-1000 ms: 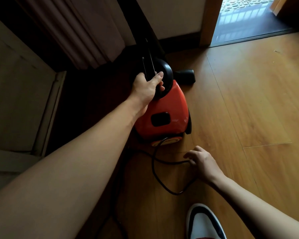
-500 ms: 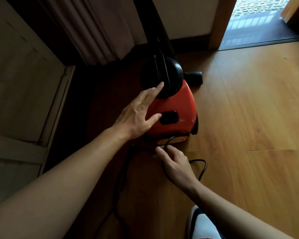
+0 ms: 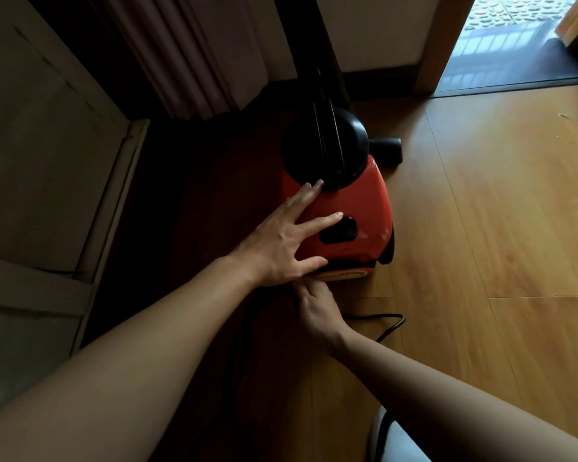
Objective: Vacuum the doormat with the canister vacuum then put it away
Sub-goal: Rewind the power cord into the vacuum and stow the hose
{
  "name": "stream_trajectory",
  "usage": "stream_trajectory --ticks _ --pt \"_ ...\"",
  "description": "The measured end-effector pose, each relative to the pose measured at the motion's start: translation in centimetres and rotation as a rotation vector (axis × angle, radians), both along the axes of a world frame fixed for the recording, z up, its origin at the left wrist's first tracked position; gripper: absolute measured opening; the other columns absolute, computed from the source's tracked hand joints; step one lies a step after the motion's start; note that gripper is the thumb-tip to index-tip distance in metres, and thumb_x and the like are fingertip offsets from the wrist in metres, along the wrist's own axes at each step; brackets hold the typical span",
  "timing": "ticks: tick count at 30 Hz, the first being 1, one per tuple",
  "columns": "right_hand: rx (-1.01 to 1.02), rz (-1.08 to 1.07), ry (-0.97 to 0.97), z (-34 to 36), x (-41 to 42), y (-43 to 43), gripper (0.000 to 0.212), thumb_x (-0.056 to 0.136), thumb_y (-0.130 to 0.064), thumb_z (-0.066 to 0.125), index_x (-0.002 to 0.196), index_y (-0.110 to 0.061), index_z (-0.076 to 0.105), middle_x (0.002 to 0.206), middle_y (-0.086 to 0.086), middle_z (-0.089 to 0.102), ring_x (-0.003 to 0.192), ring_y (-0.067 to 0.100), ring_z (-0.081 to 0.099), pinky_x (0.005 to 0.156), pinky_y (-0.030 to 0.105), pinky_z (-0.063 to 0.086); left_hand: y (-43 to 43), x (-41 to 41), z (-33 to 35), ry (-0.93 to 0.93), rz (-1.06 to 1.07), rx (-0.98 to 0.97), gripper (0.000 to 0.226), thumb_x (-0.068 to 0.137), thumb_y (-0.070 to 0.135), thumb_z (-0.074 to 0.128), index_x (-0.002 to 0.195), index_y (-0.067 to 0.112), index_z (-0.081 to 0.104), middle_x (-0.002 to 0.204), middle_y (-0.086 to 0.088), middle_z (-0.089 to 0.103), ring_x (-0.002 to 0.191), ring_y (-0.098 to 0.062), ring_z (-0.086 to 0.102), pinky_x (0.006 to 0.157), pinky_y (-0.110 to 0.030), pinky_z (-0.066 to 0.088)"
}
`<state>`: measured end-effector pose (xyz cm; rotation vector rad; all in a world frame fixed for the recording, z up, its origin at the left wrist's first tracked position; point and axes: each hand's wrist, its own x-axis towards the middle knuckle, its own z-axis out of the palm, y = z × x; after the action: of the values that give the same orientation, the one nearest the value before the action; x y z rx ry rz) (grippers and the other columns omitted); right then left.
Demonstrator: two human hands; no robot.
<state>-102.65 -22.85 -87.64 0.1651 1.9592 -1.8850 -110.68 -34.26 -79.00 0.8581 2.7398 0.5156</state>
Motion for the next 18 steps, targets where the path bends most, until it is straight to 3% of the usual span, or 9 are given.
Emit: stream_trajectory --ticks 2,4,6,11,14,18 --pt "0.016 -0.007 -0.113 -0.9 -0.3 0.0 0.035 0.108 -0.035 0.041 0.114 -0.013 0.068 0.094 -0.002 0.072 0.077 0.007 0.068 0.067 0.023 0.054 -0.1 0.0 -0.4 0.014 0.002 0.021 0.078 0.085 0.048 0.069 0.152 0.039 0.028 0.165 0.003 -0.012 0.151 -0.013 -0.014 0.123 -0.042 0.004" --pt "0.033 -0.007 -0.234 -1.6 -0.4 1.0 0.042 0.106 -0.036 0.044 0.097 -0.006 0.071 0.065 -0.003 0.063 0.049 0.006 0.055 0.047 0.02 0.041 -0.3 -0.1 -0.8 0.031 0.004 0.038 0.08 0.083 0.049 0.07 0.151 0.038 0.03 0.165 0.001 -0.01 0.151 -0.013 -0.013 0.124 -0.042 0.006" --pt "-0.012 -0.006 -0.329 -2.2 -0.3 2.7 0.041 0.105 -0.037 0.048 0.093 -0.003 0.068 0.054 -0.004 0.056 0.04 0.005 0.046 0.041 0.021 0.034 -0.4 -0.1 -1.0 0.043 0.003 0.05 0.081 0.082 0.049 0.072 0.151 0.038 0.031 0.165 0.001 -0.007 0.151 -0.012 -0.012 0.124 -0.044 0.009" --pt "-0.041 -0.088 -0.446 -1.8 -1.3 7.7 0.02 0.099 -0.027 0.062 0.108 -0.01 0.065 0.076 0.001 0.066 0.051 0.01 0.051 0.046 0.025 0.038 -0.5 -0.2 -1.5 0.087 0.0 0.074 0.081 0.081 0.049 0.072 0.15 0.037 0.033 0.165 0.001 -0.004 0.152 -0.014 -0.008 0.123 -0.046 0.012" --pt "0.097 -0.05 -0.386 -1.6 -2.6 10.8 0.026 0.1 -0.025 0.062 0.106 -0.001 0.068 0.079 0.009 0.069 0.048 0.014 0.044 0.04 0.025 0.031 -0.4 -0.2 -1.6 0.091 0.001 0.057 0.082 0.08 0.048 0.073 0.15 0.038 0.031 0.165 0.001 -0.004 0.152 -0.013 -0.008 0.123 -0.041 0.009" --pt "0.297 0.086 -0.376 -0.7 -3.9 13.4 0.02 0.101 -0.021 0.057 0.098 -0.007 0.072 0.073 0.005 0.059 0.049 0.012 0.039 0.04 0.024 0.028 -0.4 -0.2 -1.3 0.089 -0.002 0.039 0.084 0.08 0.047 0.074 0.151 0.038 0.03 0.165 0.001 -0.006 0.152 -0.013 -0.009 0.122 -0.04 0.007"
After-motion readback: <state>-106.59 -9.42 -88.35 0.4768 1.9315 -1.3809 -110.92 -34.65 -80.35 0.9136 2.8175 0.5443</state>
